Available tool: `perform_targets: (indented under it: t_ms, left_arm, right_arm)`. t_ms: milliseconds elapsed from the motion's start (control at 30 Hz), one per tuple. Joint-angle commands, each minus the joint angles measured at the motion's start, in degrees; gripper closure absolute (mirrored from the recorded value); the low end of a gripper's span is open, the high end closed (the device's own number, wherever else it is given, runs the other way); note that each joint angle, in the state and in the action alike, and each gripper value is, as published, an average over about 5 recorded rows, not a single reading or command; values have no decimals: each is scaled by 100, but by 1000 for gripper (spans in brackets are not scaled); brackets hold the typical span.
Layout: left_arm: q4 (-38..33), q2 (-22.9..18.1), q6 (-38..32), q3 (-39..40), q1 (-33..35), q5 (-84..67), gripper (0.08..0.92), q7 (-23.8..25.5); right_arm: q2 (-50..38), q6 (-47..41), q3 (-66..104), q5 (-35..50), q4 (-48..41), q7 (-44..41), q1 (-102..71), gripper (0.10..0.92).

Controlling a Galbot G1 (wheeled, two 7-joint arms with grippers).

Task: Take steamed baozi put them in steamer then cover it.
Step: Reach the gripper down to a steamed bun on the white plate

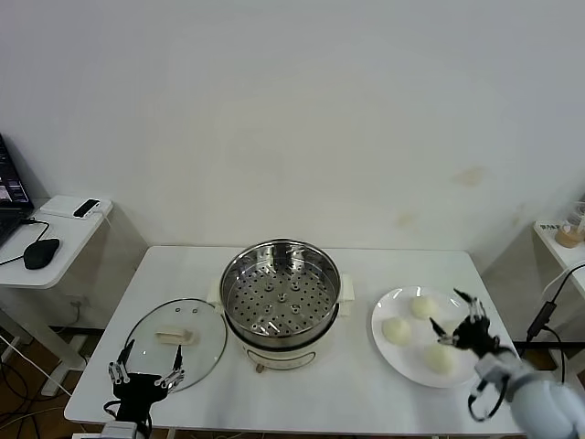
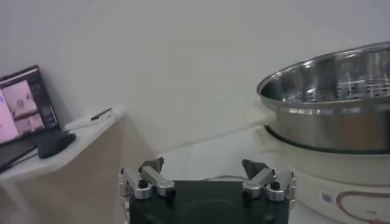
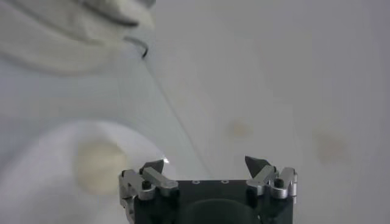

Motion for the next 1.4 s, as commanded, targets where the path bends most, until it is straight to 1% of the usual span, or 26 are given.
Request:
perform_targets:
  t_ms: [33,133,233,367,467,567,800,1067,1400]
  left_arm:
    - [-104,11,170,-24,-94,342,177,203]
    - [-119,2,182,-36,-89,334,177,193]
    - [-153,4,238,-30,-91,318,177,179]
    - [-195,64,296,-34,-126,312,177,182]
    - [-180,95,300,-65,-157,300,177,187]
    - [-174,111,294,-78,-142,291,177,190]
    - [-204,184,307,-118,-117,254,177,194]
    - [-220,186,331,-127,-125,256,177,198]
    - [-251,174,327,-158,-81,272,177,198]
  right_arm:
    - [-1828,-298,-1399,-856,-1124,-2397,2519,203]
    - [-2021,-303,-2551,-575,-1646,-2915,3573,203]
    - [-2027,-325,-3932,-131,-2265,-3379,4663,203]
    - [-1826,-339,-5507,322,-3018,-3813,5850,203]
    - [-1530,-411,-6106,636,-3371,-3913,6294,203]
    - [-1194,-521,-6369,840,-3603,-3915,6461,203]
    - [-709,-644,-6729,686,-3997,-3812,6629,203]
    - [-462,-729,-6828,518,-4232,-3661,6589,203]
    - [-145,-728,-6755,447,-4740,-3430,6619,203]
